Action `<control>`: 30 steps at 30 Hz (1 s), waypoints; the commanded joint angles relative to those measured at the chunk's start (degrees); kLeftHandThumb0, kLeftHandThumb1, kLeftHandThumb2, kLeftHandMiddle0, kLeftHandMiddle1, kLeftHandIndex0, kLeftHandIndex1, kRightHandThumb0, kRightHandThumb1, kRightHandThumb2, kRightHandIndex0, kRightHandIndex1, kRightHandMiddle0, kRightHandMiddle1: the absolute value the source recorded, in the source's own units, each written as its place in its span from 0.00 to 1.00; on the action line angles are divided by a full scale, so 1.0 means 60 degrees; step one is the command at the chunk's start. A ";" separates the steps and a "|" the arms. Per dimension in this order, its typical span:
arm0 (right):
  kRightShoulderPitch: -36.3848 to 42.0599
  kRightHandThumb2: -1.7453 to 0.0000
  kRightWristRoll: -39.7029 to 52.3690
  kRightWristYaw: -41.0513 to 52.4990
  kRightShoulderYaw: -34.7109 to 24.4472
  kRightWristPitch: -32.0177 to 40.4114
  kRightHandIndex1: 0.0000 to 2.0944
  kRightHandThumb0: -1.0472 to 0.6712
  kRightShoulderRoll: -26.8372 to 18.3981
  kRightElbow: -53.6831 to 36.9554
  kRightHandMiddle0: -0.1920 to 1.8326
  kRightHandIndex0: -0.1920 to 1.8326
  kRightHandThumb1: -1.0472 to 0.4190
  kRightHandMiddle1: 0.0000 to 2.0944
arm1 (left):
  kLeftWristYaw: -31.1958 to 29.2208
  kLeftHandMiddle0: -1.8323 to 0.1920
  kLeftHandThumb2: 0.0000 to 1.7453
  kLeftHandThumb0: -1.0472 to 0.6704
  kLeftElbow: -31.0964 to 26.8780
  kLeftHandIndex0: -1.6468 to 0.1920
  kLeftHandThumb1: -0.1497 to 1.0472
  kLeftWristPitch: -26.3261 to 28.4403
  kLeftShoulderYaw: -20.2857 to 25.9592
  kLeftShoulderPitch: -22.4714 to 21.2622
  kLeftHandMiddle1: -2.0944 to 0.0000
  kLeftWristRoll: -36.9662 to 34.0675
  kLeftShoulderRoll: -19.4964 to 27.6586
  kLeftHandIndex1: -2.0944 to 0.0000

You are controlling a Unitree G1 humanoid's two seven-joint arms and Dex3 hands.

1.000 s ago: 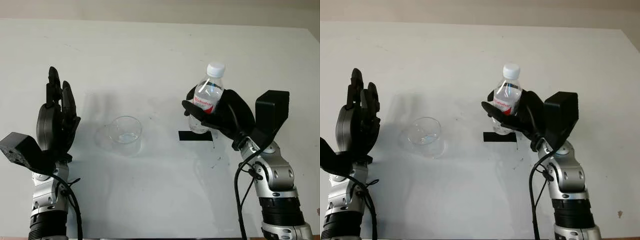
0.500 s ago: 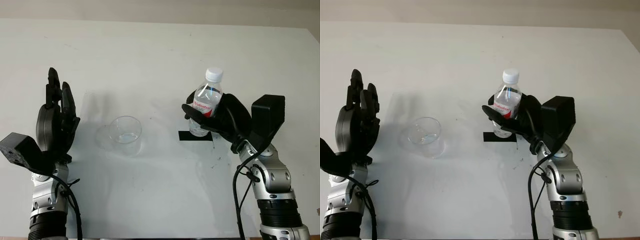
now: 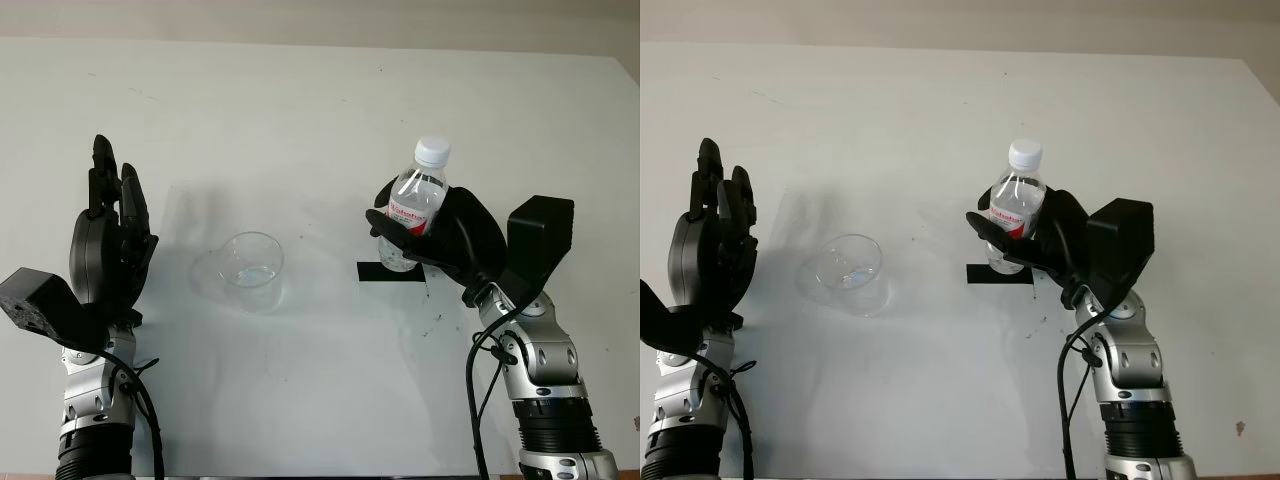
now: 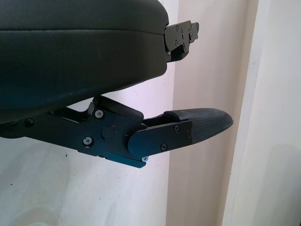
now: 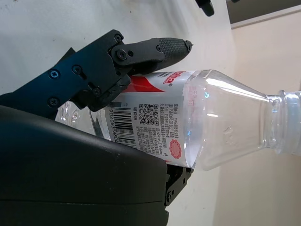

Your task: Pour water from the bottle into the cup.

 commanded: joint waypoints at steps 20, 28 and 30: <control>0.0433 0.75 -0.0006 0.0239 0.0192 0.0011 1.00 0.35 0.0108 -0.0286 0.45 0.63 0.00 1.00 | -0.0040 1.00 0.34 0.19 0.0067 1.00 1.00 -0.0143 0.0055 0.0035 1.00 -0.0040 0.0036 1.00; 0.0656 0.90 -0.0301 0.0795 0.0497 0.0051 1.00 0.32 -0.0196 -0.0268 0.22 0.37 0.00 1.00 | -0.0094 1.00 0.33 0.18 0.0049 1.00 1.00 -0.0065 0.0015 -0.0012 1.00 -0.0038 0.0075 1.00; 0.0693 0.93 -0.0310 0.0829 0.0489 -0.0042 1.00 0.31 -0.0166 -0.0198 0.16 0.29 0.00 1.00 | -0.0097 1.00 0.33 0.18 0.0035 1.00 1.00 -0.0015 0.0005 -0.0014 1.00 -0.0031 0.0088 1.00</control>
